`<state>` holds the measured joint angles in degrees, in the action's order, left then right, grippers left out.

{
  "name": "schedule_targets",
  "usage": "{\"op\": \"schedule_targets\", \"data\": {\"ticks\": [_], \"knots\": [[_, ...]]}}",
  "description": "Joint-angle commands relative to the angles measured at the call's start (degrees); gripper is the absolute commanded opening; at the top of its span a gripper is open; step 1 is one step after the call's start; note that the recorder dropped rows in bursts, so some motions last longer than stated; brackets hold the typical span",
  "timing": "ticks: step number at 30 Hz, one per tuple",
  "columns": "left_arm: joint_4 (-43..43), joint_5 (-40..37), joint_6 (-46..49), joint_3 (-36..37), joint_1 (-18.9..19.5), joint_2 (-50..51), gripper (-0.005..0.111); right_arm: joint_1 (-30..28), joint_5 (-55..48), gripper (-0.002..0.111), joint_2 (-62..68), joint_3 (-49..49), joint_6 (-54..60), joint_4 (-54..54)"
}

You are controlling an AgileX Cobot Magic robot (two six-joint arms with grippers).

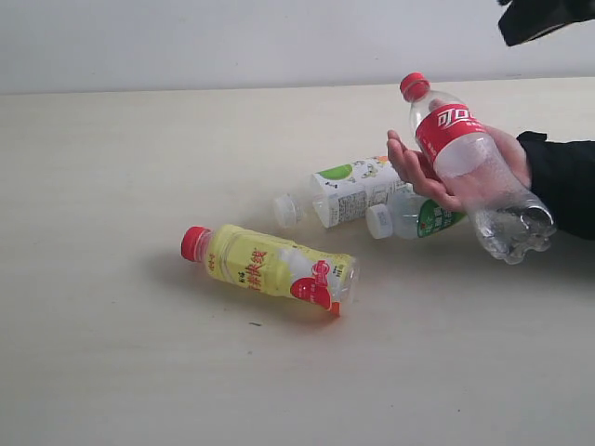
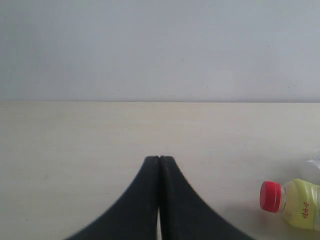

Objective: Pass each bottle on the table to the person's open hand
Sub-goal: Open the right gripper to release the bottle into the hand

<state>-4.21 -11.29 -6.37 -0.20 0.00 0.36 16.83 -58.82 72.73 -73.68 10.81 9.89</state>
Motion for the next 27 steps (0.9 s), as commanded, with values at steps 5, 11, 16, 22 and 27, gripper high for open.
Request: {"op": "schedule_targets", "data": {"ticks": [5, 11, 16, 22, 27], "knots": [[-0.16, -0.09, 0.11, 0.20, 0.00, -0.36, 0.000, -0.18, 9.86, 0.000, -27.50, 19.60, 9.76, 12.50], [-0.16, -0.09, 0.11, 0.20, 0.00, -0.36, 0.000, -0.18, 11.97, 0.000, -46.17, 30.18, 9.51, 14.73], [-0.16, -0.09, 0.11, 0.20, 0.00, -0.36, 0.000, -0.18, 10.49, 0.000, -58.97, 37.22, 9.61, 13.74], [-0.16, -0.09, 0.11, 0.20, 0.00, -0.36, 0.000, -0.18, 11.41, 0.000, -69.35, 44.23, 9.61, 13.75], [-0.16, -0.09, 0.11, 0.20, 0.00, -0.36, 0.000, -0.18, 12.20, 0.000, -72.73, 45.96, 9.50, 13.70]]}}
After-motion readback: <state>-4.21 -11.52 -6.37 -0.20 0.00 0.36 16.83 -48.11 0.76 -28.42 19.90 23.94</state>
